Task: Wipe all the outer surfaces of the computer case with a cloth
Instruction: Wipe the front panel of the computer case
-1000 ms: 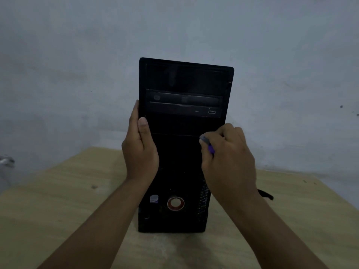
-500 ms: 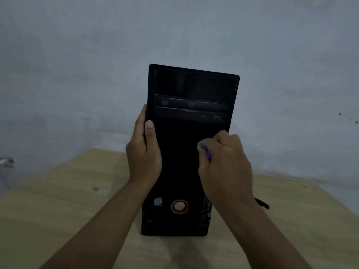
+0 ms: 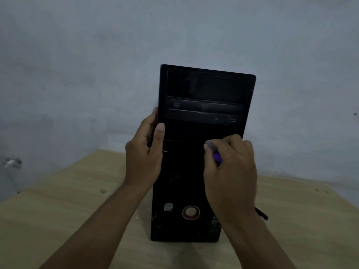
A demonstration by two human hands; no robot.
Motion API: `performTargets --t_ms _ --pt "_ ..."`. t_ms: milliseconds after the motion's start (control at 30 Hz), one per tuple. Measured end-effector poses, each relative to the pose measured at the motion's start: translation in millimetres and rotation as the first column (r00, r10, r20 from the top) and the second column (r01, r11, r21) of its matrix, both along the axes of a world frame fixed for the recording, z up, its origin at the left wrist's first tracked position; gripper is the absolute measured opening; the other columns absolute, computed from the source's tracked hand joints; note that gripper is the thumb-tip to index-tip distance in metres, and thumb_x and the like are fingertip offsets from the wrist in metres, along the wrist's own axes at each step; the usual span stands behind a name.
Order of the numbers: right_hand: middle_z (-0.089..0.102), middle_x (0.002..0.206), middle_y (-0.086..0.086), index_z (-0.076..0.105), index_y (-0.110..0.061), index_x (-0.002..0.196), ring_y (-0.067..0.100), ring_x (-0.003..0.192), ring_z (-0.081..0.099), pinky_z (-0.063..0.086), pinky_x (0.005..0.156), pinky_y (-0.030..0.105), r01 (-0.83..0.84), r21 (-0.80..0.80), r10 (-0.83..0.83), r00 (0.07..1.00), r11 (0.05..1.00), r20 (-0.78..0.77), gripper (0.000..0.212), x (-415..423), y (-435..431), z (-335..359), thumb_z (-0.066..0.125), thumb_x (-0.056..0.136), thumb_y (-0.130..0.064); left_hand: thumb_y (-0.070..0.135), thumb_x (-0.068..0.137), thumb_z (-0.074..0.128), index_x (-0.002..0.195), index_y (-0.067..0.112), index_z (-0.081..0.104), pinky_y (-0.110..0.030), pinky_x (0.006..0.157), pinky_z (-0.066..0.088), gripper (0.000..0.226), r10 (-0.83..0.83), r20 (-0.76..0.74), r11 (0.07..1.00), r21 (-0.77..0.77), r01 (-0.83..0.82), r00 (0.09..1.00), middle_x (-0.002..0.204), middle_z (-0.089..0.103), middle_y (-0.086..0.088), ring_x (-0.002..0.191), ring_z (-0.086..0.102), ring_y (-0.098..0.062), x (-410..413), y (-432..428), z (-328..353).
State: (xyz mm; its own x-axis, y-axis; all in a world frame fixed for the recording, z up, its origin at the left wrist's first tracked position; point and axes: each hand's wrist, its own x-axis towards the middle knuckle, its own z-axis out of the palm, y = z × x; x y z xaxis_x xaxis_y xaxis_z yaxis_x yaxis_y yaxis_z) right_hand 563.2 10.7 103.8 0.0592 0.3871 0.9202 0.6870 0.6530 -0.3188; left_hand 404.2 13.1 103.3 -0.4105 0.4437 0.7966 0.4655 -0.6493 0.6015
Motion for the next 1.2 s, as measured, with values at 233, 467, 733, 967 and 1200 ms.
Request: performTargets --t_ms 233,467,733,967,1200 --pt "0.054 0.084 0.002 0.07 -0.007 0.088 0.018 0.079 0.044 0.044 0.064 0.034 -0.096 0.115 0.082 0.989 0.989 0.121 0.007 -50.3 -6.4 3.1 0.066 0.092 -0.011 0.023 0.101 0.054 0.141 0.014 0.056 -0.017 0.097 0.051 0.041 -0.156 0.029 0.988 0.021 0.155 0.987 0.13 0.065 0.011 0.119 0.062 0.001 -12.6 2.3 4.0" --pt "0.051 0.087 0.004 0.07 -0.004 0.094 0.018 0.081 0.043 0.045 0.061 0.036 -0.166 0.11 0.13 0.952 0.98 0.278 0.01 -53.1 -2.6 1.0 0.068 0.092 -0.013 0.013 0.105 0.048 0.142 0.011 0.055 -0.033 0.108 0.048 0.037 -0.236 0.028 0.971 -0.036 0.237 0.971 0.137 0.063 0.002 0.127 0.059 -0.007 -30.1 3.4 5.1" --pt "0.055 0.089 0.006 0.072 -0.003 0.102 0.019 0.083 0.046 0.044 0.067 0.033 -0.165 0.173 0.128 0.969 0.971 0.211 0.015 -53.4 3.2 1.7 0.067 0.094 -0.013 0.003 0.105 0.047 0.143 0.011 0.053 -0.03 0.108 0.048 0.04 -0.258 0.028 0.963 -0.078 0.259 0.966 0.136 0.063 0.006 0.126 0.059 -0.004 -34.4 4.9 0.0" --pt "0.054 0.086 0.007 0.072 -0.004 0.095 0.021 0.08 0.045 0.045 0.062 0.038 -0.166 0.194 0.075 0.91 0.967 0.407 0.009 -48.9 5.4 -10.8 0.07 0.091 -0.012 0.004 0.104 0.048 0.14 0.011 0.055 -0.027 0.106 0.049 0.037 -0.255 0.048 0.963 -0.072 0.258 0.966 0.133 0.064 0.008 0.124 0.06 -0.002 -31.2 2.6 1.9" --pt "0.057 0.09 0.009 0.071 -0.001 0.1 0.023 0.082 0.05 0.046 0.067 0.037 -0.198 0.194 0.102 0.903 0.961 0.417 0.014 -46.9 7.2 -34.3 0.065 0.095 -0.012 0.017 0.102 0.054 0.143 0.014 0.052 -0.019 0.108 0.044 0.04 -0.256 0.003 0.962 -0.093 0.255 0.967 0.138 0.059 0.012 0.128 0.054 0.004 -30.8 -2.7 2.3"
